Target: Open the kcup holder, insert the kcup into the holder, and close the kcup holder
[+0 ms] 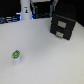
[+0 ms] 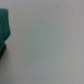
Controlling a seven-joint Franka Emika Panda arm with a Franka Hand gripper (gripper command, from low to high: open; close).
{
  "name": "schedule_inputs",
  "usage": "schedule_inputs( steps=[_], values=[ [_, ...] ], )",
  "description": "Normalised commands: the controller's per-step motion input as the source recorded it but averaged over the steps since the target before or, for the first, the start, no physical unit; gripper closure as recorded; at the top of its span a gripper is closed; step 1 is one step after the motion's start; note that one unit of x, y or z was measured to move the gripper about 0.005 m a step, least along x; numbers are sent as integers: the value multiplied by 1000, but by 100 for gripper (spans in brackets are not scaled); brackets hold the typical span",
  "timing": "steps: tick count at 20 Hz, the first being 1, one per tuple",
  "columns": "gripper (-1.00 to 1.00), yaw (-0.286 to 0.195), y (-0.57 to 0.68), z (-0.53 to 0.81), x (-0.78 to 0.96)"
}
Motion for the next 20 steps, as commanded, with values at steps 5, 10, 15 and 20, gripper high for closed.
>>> schedule_inputs(
  steps=[5,10,15,20],
  values=[
    [-100,-150,464,188,-309],
    [-100,-181,602,97,-393],
    [-100,-188,614,9,-418],
    [-100,-181,688,-23,-372]
  ],
)
